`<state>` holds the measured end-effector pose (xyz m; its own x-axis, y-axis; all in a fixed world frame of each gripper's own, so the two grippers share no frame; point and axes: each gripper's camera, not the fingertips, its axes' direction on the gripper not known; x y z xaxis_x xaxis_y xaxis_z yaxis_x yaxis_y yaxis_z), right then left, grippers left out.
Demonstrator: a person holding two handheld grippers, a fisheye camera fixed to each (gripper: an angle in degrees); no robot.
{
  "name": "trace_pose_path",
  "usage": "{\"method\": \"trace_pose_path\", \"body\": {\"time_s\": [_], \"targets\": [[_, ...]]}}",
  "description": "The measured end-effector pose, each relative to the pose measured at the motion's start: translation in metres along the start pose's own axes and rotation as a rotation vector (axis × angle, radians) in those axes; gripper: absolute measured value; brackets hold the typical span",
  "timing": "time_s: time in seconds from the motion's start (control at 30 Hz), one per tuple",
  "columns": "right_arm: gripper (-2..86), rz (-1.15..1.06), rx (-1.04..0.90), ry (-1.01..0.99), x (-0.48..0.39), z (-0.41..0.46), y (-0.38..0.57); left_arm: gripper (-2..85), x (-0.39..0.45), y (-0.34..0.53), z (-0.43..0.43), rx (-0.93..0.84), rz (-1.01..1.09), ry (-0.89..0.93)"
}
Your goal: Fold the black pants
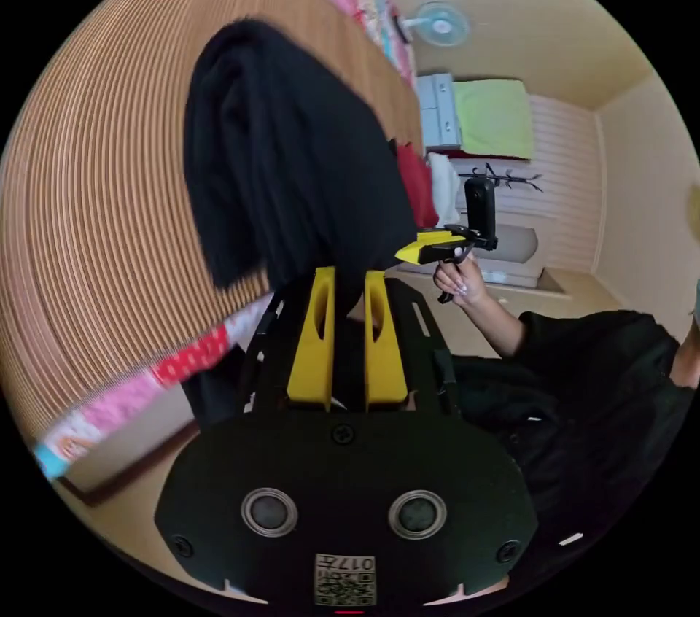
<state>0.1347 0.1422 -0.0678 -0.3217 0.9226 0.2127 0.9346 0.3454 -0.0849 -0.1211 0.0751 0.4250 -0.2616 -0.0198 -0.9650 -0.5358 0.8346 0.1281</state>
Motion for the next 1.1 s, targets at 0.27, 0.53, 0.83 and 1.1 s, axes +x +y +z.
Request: {"method": "trace_pose_path", "body": {"time_s": [0.27,0.53,0.83,1.1], "targets": [[22.2,0.141,0.239,-0.105,0.024,-0.032,-0.008,21.1,-0.021,-0.025,-0.062,0.137,-0.015,-0.036],[25.3,0.088,0.118,-0.02,0.015,0.008,-0.139,26.0,-0.052,-0.162,-0.088,0.065,-0.014,-0.173],[12.1,0.259,0.104,-0.195,-0.026,0.025,-0.13,12.6,-0.049,-0.134,-0.078,0.118,-0.151,-0.003],[8.5,0.174,0.262,-0.288,-0.052,-0.119,-0.097,10.9,0.094,-0.187,0.008,0.013,-0.052,0.063]]}}
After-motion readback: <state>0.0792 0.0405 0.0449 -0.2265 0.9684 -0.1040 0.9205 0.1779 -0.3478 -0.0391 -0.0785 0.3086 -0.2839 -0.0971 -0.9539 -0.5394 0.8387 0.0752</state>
